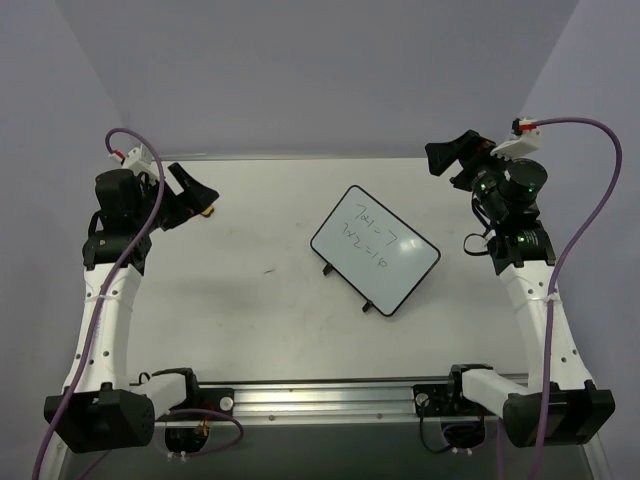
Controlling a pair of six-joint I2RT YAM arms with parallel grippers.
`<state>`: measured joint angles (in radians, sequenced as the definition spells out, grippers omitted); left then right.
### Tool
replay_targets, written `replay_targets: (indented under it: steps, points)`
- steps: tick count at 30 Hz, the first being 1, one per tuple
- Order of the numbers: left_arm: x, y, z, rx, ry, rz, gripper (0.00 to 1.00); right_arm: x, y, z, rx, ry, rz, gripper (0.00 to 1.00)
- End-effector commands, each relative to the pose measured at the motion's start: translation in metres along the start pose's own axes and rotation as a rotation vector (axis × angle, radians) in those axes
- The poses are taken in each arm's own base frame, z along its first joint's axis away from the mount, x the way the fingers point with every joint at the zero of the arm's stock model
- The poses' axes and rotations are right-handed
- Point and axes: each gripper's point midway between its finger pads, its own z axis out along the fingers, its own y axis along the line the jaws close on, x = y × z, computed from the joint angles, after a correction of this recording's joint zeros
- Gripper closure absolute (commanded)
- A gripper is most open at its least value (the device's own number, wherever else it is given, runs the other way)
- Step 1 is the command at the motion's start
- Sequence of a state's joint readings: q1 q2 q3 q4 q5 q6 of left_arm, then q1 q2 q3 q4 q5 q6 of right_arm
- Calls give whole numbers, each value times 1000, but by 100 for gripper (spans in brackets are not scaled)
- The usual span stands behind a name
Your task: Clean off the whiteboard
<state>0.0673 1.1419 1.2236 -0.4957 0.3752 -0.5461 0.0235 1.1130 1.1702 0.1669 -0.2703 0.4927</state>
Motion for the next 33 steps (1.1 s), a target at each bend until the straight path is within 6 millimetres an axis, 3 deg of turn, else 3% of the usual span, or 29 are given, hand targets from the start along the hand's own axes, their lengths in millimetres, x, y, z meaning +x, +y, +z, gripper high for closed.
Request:
replay_targets:
  steps: [1,11,15,16,18,19,21,23,24,25,27,28,33]
  points:
    - [-13,-11,-5,39,-55,26,6,-17,8,-3,-25,-50,-32,0]
    - [-19,-4,-6,-7,-87,13,6,-6,3,1,-14,-11,-34,0]
    - [-28,24,5,-154,-134,-43,5,7,0,6,-8,39,-30,0]
    - [-32,43,13,-245,-158,-106,5,10,-1,8,-5,49,-28,0]
    - [-37,56,22,-314,-183,-152,5,17,-3,11,4,70,-17,0]
    - [-37,77,31,-418,-200,-171,3,19,-4,13,6,73,-9,0]
    - [-50,86,37,-497,-245,-160,1,22,-5,14,11,77,-5,0]
    - [-53,108,54,-600,-253,-147,0,27,-7,17,16,93,-3,0]
    - [-63,107,60,-608,-269,-150,0,29,-7,17,18,103,-2,0]
    - [-52,124,80,-660,-221,-164,6,28,-7,18,18,104,-3,0]
    - [-68,127,93,-703,-248,-161,7,30,-8,19,26,114,-3,0]
    - [-56,145,109,-766,-203,-149,8,30,-8,18,29,114,-6,0]
    - [-57,180,145,-909,-182,-124,14,25,-10,14,51,94,-13,0]
